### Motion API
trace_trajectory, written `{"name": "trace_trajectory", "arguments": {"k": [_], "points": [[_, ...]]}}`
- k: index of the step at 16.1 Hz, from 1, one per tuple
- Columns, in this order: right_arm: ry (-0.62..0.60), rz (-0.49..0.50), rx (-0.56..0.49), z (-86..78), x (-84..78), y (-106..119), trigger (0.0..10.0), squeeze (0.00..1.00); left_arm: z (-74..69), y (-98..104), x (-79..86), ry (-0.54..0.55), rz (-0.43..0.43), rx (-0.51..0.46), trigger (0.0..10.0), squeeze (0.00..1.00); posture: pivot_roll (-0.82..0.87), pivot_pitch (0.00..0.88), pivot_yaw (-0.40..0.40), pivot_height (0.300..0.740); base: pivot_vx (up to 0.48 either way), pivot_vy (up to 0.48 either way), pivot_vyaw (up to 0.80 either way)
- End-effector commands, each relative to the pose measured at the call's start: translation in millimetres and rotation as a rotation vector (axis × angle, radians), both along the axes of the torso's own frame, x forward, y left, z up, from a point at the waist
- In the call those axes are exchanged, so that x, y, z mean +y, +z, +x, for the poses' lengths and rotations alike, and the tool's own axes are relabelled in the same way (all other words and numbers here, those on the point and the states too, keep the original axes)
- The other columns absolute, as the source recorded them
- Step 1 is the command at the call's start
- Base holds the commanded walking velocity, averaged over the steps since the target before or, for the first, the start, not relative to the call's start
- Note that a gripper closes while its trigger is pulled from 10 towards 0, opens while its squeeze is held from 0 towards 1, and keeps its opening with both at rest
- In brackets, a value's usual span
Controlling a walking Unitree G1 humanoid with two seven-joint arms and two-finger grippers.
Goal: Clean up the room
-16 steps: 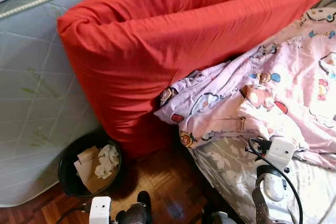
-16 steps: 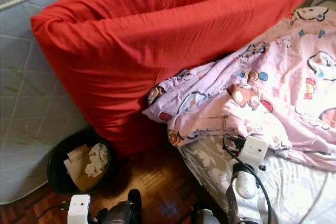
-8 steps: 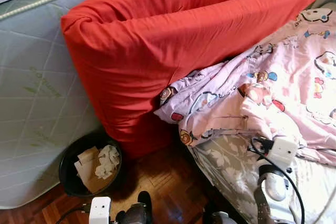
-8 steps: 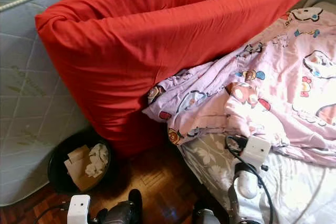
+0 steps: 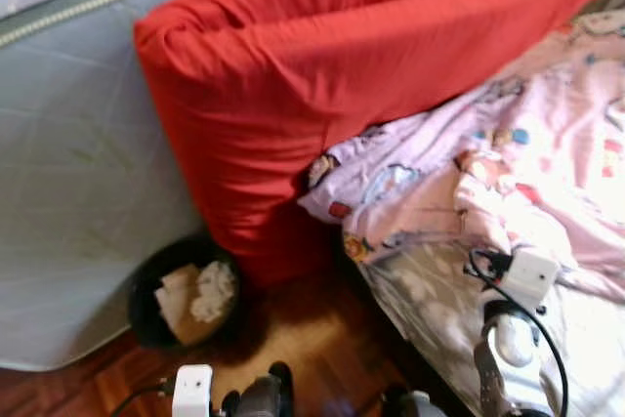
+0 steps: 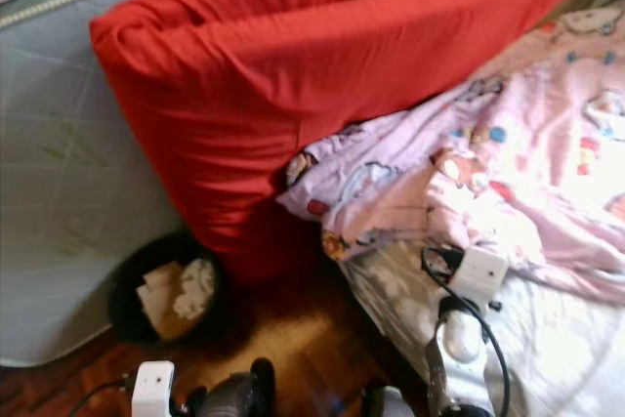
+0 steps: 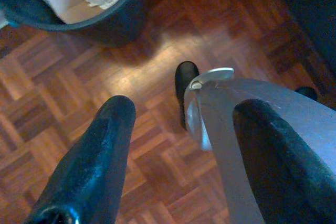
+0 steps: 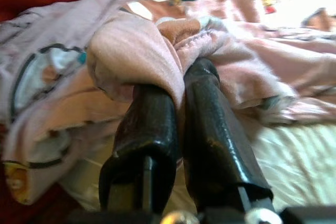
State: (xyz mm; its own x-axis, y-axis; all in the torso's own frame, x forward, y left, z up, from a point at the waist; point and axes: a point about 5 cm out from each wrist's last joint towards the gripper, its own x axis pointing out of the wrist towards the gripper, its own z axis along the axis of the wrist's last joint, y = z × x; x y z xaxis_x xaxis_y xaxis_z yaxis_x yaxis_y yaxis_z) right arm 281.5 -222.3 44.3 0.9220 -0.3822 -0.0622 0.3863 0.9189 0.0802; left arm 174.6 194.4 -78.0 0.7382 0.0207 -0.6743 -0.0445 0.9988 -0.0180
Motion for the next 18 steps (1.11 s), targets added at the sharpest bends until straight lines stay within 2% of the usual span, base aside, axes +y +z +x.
{"name": "trace_trajectory", "arguments": {"k": [1, 12, 18], "points": [[-0.012, 0.013, -0.009, -5.2, -0.8, -2.5, 10.0, 0.00, -20.5, -10.4, 1.7, 0.012, -0.007, 0.088, 10.0, 0.00, 0.08, 0.250, 0.038, 0.740, -0.296, 0.000, 0.00], [-0.003, 0.005, -0.046, -1.5, -0.5, 6.2, 10.0, 0.00, -20.8, -10.7, 0.5, 0.009, -0.010, 0.089, 10.0, 0.00, 0.08, 0.248, 0.036, 0.740, -0.298, 0.000, 0.00], [0.005, -0.041, -0.144, 8.8, -5.2, 33.0, 10.0, 0.00, -21.1, -10.8, 1.3, 0.000, -0.005, 0.092, 10.0, 0.00, 0.07, 0.240, 0.039, 0.740, -0.249, 0.000, 0.00]]}}
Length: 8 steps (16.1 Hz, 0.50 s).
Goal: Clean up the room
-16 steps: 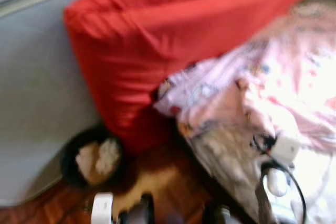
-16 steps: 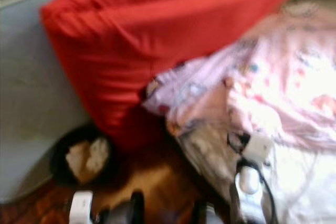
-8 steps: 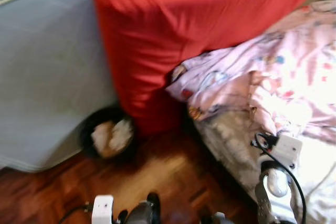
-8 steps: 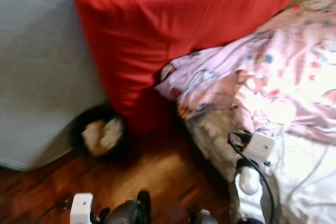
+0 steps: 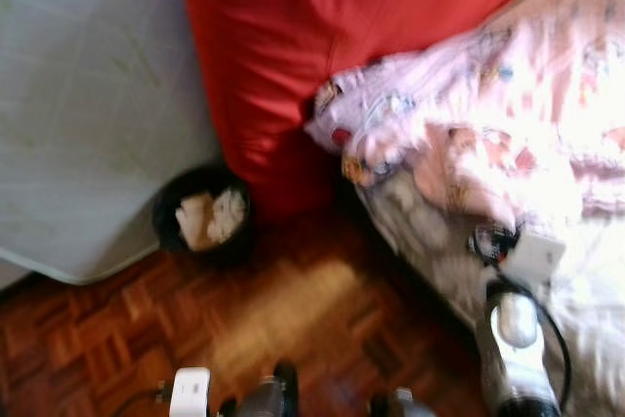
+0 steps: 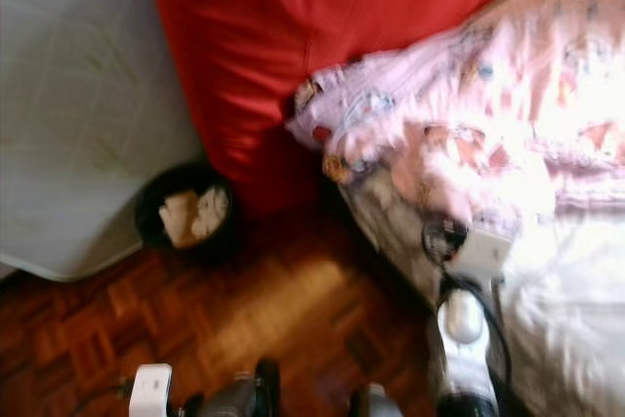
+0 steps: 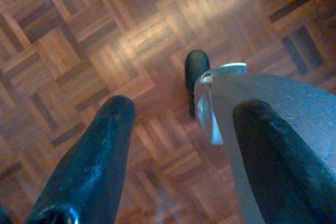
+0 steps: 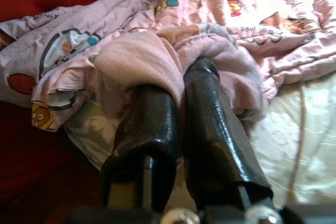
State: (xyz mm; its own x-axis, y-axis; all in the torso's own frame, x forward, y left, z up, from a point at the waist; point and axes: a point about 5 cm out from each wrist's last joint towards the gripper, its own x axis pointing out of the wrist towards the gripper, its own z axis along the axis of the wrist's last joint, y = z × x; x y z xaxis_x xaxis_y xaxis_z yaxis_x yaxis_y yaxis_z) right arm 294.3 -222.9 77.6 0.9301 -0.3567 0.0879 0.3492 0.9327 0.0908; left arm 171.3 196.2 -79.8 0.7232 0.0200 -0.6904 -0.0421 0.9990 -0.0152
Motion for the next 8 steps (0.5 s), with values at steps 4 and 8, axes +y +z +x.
{"name": "trace_trajectory", "arguments": {"k": [4, 8], "points": [[-0.010, -0.038, -0.072, 2.5, -5.9, 20.5, 10.0, 0.00, -17.1, -9.0, -0.7, -0.007, 0.000, 0.077, 10.0, 0.00, 0.07, 0.231, 0.037, 0.740, 0.000, 0.000, 0.00], [0.013, -0.055, -0.141, 8.4, -5.8, 43.1, 10.0, 0.00, -16.5, -9.0, -1.8, -0.007, 0.000, 0.076, 10.0, 0.00, 0.06, 0.229, 0.033, 0.740, 0.000, 0.000, 0.00]]}}
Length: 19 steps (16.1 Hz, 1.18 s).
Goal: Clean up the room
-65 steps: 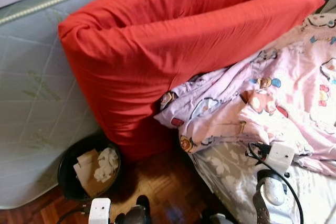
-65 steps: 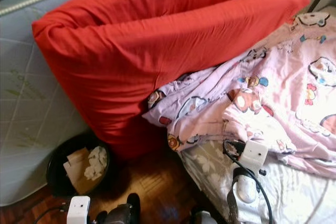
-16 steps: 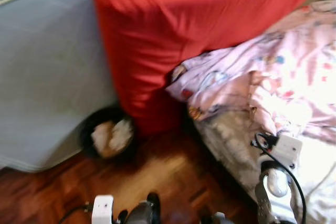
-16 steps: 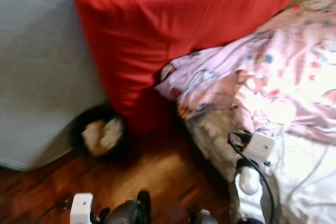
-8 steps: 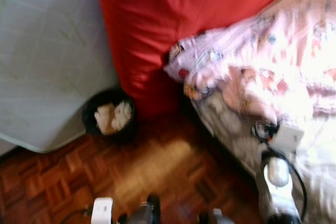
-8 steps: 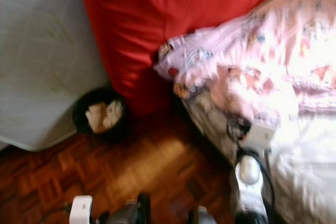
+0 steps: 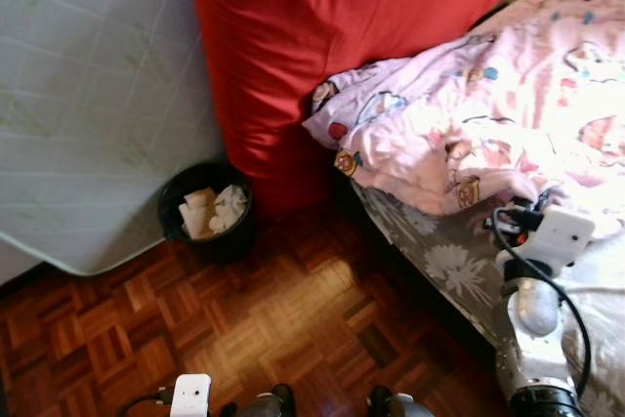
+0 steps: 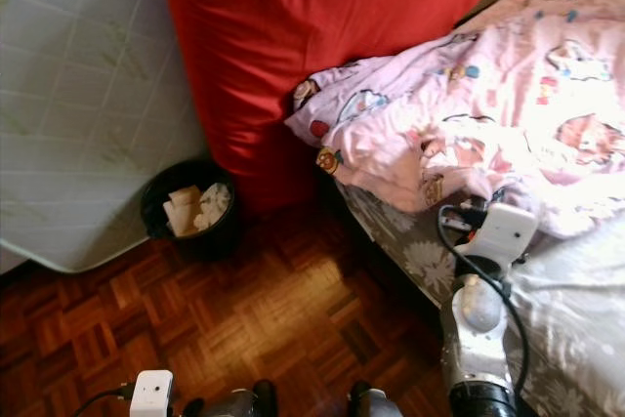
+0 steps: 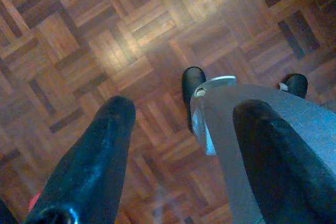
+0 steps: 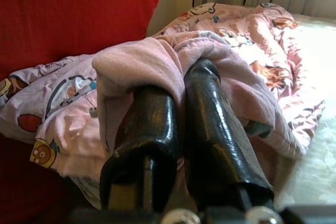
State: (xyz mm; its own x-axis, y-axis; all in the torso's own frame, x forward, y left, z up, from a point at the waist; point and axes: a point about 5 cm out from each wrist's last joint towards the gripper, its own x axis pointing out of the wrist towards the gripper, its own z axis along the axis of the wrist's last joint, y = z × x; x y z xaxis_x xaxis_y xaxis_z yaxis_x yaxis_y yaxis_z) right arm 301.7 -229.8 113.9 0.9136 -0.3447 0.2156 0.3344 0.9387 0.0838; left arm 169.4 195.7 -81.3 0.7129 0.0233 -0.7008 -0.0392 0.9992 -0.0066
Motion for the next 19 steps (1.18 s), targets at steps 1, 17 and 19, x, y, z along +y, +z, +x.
{"name": "trace_trajectory", "arguments": {"k": [1, 17, 19], "points": [[0.029, -0.016, -0.034, 2.3, 2.9, 10.8, 10.0, 0.00, -14.4, -7.5, -1.5, -0.001, -0.008, 0.061, 10.0, 0.00, 0.07, 0.232, 0.031, 0.740, 0.000, 0.000, 0.00], [-0.002, -0.012, -0.088, -25.6, -9.4, 48.5, 10.0, 0.00, -13.4, -6.9, 0.3, -0.001, -0.003, 0.059, 10.0, 0.00, 0.05, 0.251, 0.035, 0.740, 0.000, 0.000, 0.00], [-0.012, -0.029, 0.052, -35.6, -18.3, 20.1, 10.0, 0.00, -13.0, -6.8, -0.2, -0.003, -0.004, 0.059, 10.0, 0.00, 0.05, 0.250, 0.033, 0.740, 0.000, 0.000, 0.00]]}}
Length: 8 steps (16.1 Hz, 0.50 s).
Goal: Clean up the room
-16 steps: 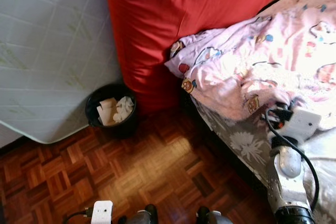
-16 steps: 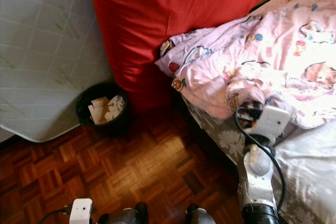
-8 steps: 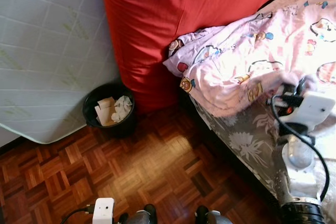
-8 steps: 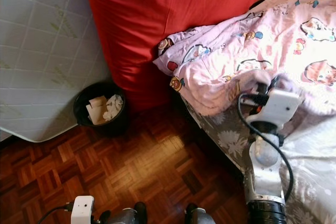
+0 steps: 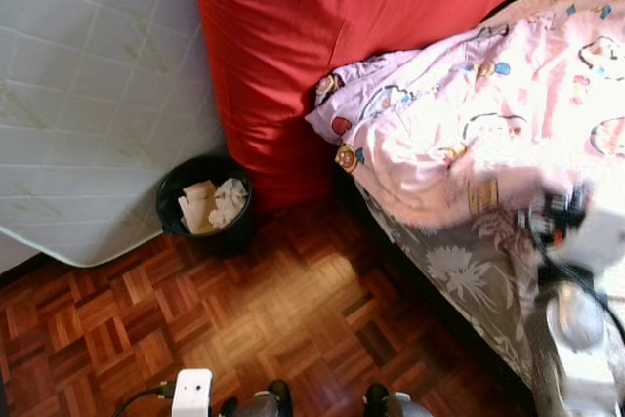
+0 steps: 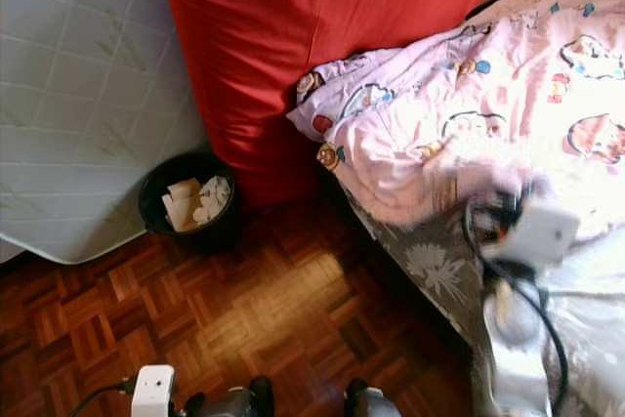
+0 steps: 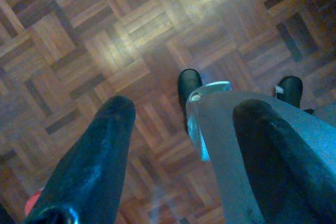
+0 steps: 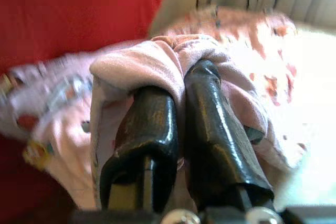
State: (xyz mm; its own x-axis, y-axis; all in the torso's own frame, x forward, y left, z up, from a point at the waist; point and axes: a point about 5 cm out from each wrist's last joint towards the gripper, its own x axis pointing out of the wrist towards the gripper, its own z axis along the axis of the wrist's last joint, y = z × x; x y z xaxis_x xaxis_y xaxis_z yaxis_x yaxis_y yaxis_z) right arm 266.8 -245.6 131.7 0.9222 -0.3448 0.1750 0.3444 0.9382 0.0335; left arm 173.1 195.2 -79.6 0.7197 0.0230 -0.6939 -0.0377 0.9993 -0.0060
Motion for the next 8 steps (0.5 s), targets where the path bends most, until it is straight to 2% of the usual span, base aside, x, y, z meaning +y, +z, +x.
{"name": "trace_trajectory", "arguments": {"k": [1, 3, 5, 8], "points": [[-0.027, 0.014, 0.126, -10.1, -8.6, -27.5, 10.0, 0.00, -16.2, -8.3, -0.4, -0.003, -0.007, 0.067, 10.0, 0.00, 0.05, 0.249, 0.034, 0.740, 0.000, 0.000, 0.00], [-0.009, 0.043, 0.201, -15.8, -7.0, -47.2, 10.0, 0.00, -15.1, -7.9, -0.9, -0.004, -0.008, 0.064, 10.0, 0.00, 0.05, 0.249, 0.034, 0.740, 0.000, 0.000, 0.00], [0.107, 0.027, 0.398, -25.1, 6.9, -88.0, 10.0, 0.00, -14.4, -7.7, -1.5, -0.007, -0.008, 0.063, 10.0, 0.00, 0.05, 0.248, 0.033, 0.740, 0.000, 0.000, 0.00], [0.096, 0.021, 0.557, -40.6, 5.2, -122.0, 10.0, 0.00, -13.9, -7.3, -0.6, -0.002, -0.007, 0.059, 10.0, 0.00, 0.05, 0.248, 0.033, 0.740, 0.000, 0.000, 0.00]]}}
